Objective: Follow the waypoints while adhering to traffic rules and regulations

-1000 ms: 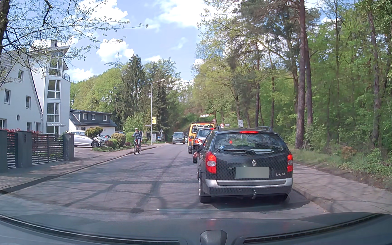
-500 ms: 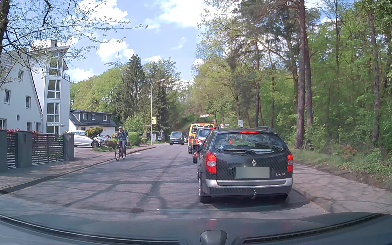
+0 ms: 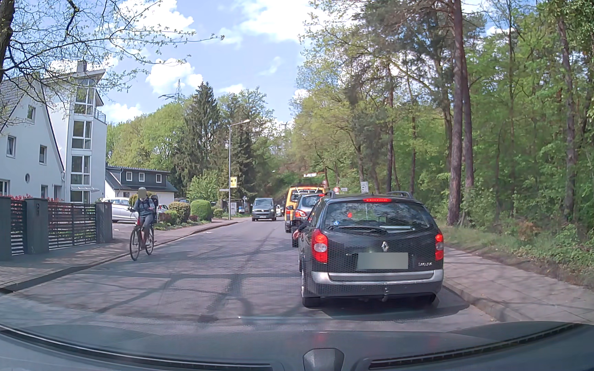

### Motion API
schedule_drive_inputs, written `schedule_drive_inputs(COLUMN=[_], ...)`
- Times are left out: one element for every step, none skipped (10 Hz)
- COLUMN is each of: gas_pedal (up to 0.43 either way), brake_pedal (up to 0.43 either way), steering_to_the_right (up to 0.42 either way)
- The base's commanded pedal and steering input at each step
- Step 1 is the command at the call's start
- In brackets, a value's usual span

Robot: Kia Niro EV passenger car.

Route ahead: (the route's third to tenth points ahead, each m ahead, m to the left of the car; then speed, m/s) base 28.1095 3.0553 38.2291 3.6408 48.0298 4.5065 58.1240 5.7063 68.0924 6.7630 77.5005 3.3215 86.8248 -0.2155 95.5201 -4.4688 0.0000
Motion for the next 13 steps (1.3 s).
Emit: schedule_drive_inputs(gas_pedal=[0.0,0.0,0.0,0.0,0.0,0.0,0.0,0.0,0.0,0.0,0.0,0.0,0.0], brake_pedal=[0.159,0.159,0.159,0.165,0.165,0.159,0.159,0.159,0.159,0.165,0.159,0.159,0.159], steering_to_the_right=[0.001,0.001,0.001,0.001,0.001,0.001,0.001,0.001,0.001,0.001,0.001,0.001,0.001])
